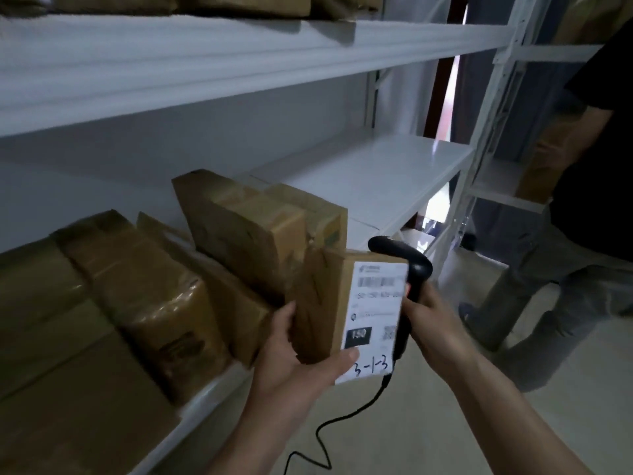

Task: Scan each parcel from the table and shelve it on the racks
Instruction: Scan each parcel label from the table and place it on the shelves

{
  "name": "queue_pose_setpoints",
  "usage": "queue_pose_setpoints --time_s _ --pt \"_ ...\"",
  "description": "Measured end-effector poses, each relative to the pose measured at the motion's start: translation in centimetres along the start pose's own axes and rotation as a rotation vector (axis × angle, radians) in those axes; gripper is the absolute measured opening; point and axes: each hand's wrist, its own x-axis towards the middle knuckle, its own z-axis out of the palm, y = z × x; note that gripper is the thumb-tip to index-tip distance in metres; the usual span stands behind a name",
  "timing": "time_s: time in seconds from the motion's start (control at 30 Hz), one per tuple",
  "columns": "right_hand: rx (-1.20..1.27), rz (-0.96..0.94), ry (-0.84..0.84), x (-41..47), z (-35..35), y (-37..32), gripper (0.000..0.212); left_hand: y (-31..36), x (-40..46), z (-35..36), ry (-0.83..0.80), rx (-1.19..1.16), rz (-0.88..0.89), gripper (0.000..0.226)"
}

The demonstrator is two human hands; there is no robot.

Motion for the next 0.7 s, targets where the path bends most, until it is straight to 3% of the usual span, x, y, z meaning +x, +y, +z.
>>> queue_pose_setpoints --time_s 0.2,0.37,0.53,0.7 --pt "-0.007 -0.051 -0.08 8.7 -7.1 -2.7 0.022 5.9 6.5 9.2 0.099 0.035 0.116 0.093" --pt "0.122 -0.061 0.027 14.7 -11.3 -3.9 0.022 10.9 14.2 13.9 0.257 0.108 0.126 0.098" --pt "0.18 -0.063 0.056 19.0 -13.0 -4.7 0.018 13.8 20.7 15.2 0.467 0.578 0.159 0.104" --pt "0.17 -0.005 -0.018 22.0 -11.8 -4.8 0.01 14.4 25.0 14.9 0.589 1.041 0.009 0.096"
